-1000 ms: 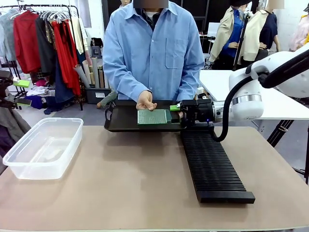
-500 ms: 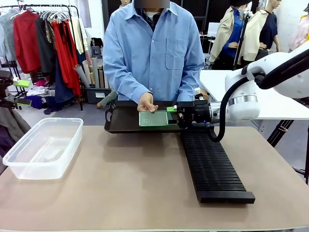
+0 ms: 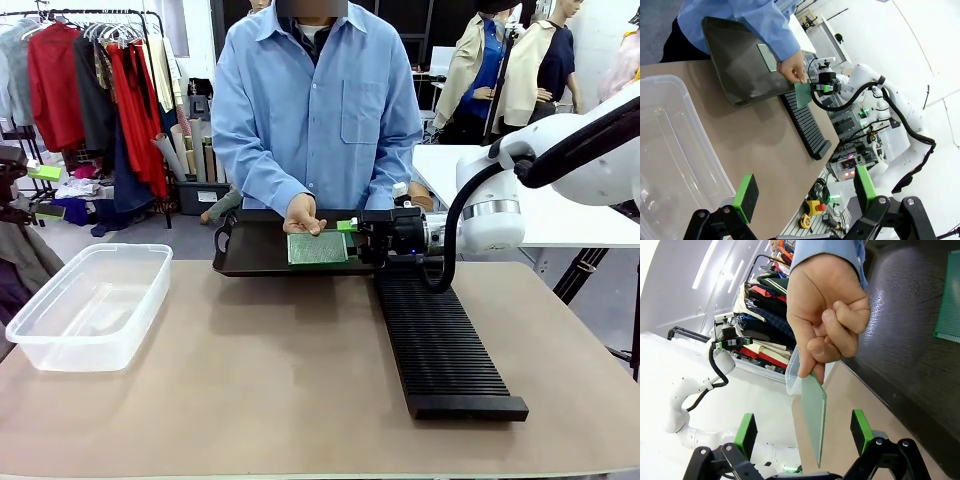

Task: Sort PCBs into racks and boxes based on the side picked up.
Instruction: Pick up the Blank PCB handed by the Human, then if the short side of the Blank PCB is picked up, insert it into the PCB Rack ; if the long side is picked up, place it in the Organizing box.

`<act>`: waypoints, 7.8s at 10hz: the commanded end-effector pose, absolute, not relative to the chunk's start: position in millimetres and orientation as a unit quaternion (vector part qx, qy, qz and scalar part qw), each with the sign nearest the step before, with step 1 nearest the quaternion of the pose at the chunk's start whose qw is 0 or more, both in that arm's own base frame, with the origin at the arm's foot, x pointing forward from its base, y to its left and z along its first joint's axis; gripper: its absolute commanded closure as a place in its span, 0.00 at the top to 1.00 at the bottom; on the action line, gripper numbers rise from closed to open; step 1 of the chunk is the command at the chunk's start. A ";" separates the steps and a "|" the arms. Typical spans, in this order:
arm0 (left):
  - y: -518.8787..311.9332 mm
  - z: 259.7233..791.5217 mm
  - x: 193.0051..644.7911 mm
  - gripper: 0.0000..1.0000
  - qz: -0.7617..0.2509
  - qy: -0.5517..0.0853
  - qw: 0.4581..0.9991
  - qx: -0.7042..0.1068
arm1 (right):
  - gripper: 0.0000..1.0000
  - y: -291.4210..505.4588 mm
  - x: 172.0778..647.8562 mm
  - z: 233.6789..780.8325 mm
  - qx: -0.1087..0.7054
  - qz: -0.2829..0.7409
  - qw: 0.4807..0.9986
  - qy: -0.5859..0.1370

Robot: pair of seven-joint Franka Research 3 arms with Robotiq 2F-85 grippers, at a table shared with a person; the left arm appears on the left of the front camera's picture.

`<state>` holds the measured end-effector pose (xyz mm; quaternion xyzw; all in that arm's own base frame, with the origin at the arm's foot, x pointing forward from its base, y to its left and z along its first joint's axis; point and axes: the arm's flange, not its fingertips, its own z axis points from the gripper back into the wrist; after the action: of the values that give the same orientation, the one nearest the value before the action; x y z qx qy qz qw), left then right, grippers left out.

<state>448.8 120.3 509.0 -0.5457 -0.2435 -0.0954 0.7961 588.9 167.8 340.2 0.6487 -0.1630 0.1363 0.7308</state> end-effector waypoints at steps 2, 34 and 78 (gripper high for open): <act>119.6 509.9 446.8 1.00 -0.097 -0.244 0.794 -0.549 | 1.00 177.0 597.1 340.1 0.661 0.144 0.716 -0.171; 119.6 509.9 446.8 1.00 -0.097 -0.244 0.794 -0.549 | 0.00 185.3 617.5 336.0 0.661 0.154 0.726 -0.111; 119.6 509.9 446.8 1.00 -0.097 -0.244 0.794 -0.549 | 0.00 -69.4 643.3 242.5 0.511 0.474 0.554 -0.455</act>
<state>448.7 120.3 508.8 -0.5458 -0.2433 -0.0952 0.7962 637.2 -68.6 241.2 0.5248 -0.4481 0.4585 0.5599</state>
